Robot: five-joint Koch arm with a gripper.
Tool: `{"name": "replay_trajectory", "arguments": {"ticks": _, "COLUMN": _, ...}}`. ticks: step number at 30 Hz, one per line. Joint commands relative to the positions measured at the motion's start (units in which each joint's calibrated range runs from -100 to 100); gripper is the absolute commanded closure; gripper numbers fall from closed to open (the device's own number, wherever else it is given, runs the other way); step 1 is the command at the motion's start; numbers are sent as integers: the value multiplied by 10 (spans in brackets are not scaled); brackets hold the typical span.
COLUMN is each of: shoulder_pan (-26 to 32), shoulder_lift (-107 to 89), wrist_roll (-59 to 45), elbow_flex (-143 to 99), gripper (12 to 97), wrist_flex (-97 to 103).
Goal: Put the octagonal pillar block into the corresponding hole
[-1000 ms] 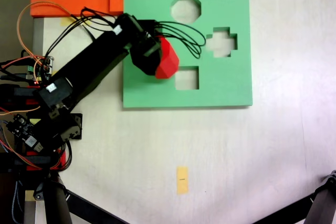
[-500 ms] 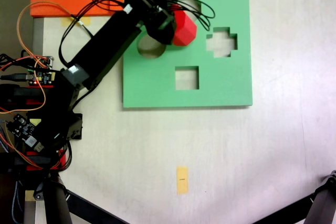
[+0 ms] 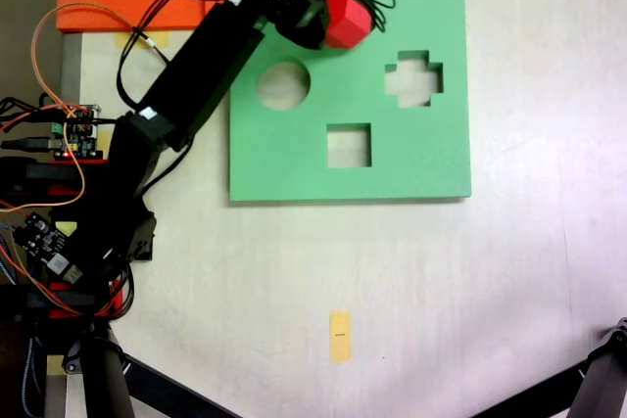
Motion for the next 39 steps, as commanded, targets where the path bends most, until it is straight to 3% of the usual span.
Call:
{"name": "replay_trajectory", "arguments": {"ticks": 1, "shoulder_pan": 4, "shoulder_lift": -1, "wrist_roll": 9, "elbow_flex": 45, "gripper": 811, "wrist_flex": 66}}
{"name": "replay_trajectory", "arguments": {"ticks": 39, "shoulder_pan": 14, "shoulder_lift": 73, "wrist_roll": -15, "elbow_flex": 49, "gripper": 809, "wrist_flex": 78}}
